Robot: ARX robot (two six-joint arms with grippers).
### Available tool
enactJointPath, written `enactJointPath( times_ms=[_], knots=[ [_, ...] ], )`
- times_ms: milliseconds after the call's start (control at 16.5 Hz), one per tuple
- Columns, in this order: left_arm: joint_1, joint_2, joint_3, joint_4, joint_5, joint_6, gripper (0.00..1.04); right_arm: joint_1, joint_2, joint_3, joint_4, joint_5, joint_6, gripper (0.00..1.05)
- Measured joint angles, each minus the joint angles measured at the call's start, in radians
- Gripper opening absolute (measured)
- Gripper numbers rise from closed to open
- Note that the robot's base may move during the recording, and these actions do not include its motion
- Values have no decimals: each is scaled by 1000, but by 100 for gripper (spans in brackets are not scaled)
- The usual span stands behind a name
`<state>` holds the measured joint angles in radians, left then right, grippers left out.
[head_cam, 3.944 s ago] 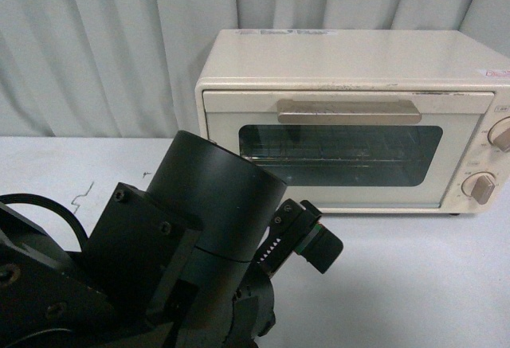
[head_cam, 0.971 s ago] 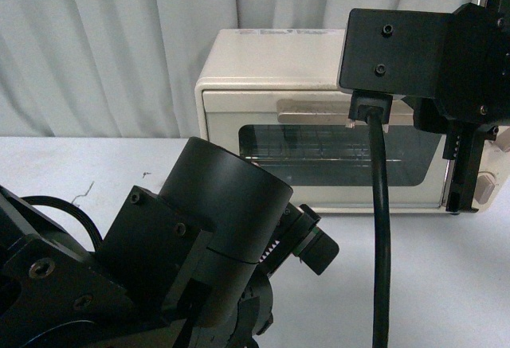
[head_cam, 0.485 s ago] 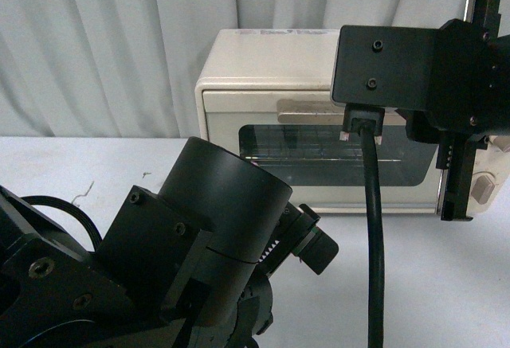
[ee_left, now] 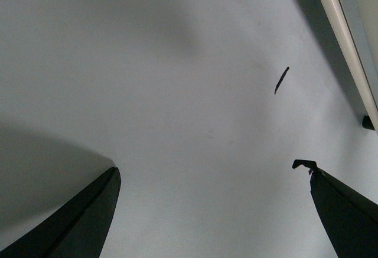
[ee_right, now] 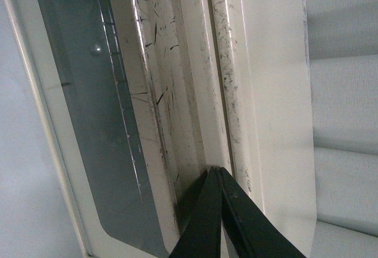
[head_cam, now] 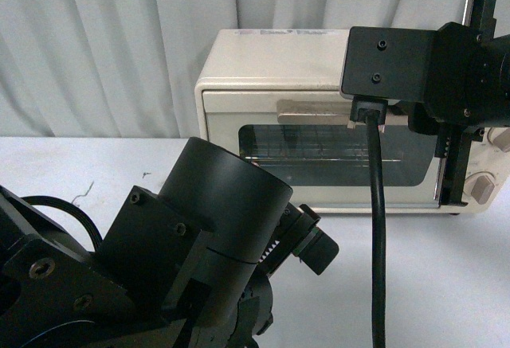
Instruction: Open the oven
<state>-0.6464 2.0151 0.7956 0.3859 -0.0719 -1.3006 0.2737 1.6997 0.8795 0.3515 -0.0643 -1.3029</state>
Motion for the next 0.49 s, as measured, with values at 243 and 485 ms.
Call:
enactJointPath(
  times_ms=[243,485],
  knots=[
    [0,0,0,0,0,0,98,1,-13,-19,-4,-6,13,2],
    [0,0,0,0,0,0,98,2,-33,-40,-21,-14,40,2]
  ],
)
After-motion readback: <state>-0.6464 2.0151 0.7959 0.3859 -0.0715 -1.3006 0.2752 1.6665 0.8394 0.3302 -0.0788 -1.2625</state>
